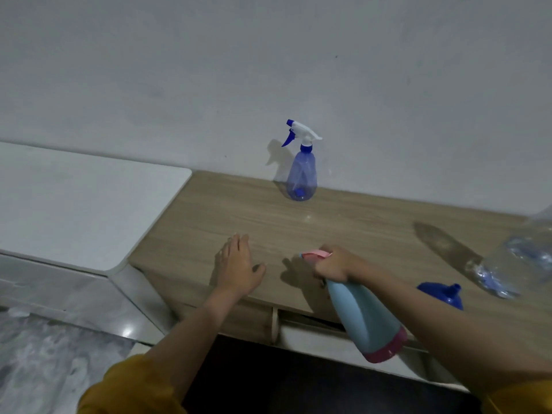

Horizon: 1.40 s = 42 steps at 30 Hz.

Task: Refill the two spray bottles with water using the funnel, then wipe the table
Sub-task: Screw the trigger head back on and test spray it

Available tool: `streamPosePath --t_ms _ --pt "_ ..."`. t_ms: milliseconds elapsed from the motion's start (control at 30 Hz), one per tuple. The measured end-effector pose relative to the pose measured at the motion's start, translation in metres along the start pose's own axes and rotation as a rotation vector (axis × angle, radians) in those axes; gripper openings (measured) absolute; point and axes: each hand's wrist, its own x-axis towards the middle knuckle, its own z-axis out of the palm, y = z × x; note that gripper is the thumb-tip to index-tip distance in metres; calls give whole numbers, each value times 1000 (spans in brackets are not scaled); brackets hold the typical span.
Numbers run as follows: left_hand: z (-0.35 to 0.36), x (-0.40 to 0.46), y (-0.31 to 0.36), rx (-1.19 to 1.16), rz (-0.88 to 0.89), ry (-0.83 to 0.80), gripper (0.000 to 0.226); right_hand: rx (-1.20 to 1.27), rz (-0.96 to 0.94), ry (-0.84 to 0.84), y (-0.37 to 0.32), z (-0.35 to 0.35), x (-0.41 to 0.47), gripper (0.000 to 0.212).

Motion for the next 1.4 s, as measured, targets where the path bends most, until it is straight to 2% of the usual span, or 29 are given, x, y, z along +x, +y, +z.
streamPosePath --t_ms 67,167,333,467,567,633,733,833,967,1067,1133,1233,1400 --pt "-2 1 -5 6 8 11 80 -16 64 -5 2 -1 -4 11" --pt "-1 4 -14 -5 17 -5 81 -5 125 85 12 -10 -5 26" --pt "3 6 -17 -48 58 -24 81 29 250 243 37 -35 -18 25" --pt "5 7 -18 -41 85 -43 82 37 314 310 53 -43 -28 14" --pt "6 6 -17 -61 90 -63 83 0 286 266 52 -37 -31 23" --pt "6 5 -15 -65 98 -82 83 -4 255 191 44 -26 -27 20" --pt "5 2 -14 -75 104 -97 83 -43 204 68 34 -5 -19 32" --pt "3 -2 -15 -89 101 -98 84 -41 211 44 27 14 -18 25" --pt "-1 -7 -13 -106 110 -93 84 17 202 115 26 16 -19 32" --pt "-5 -12 -2 -152 160 -65 81 52 149 220 20 2 -23 28" --pt "-8 -15 11 -218 209 -50 79 106 99 295 13 -9 -27 23" --pt "-14 -21 41 -404 256 -85 79 263 31 412 -2 -27 -34 28" --pt "-25 -32 97 -602 370 -161 84 476 -242 643 -30 -50 -48 26"
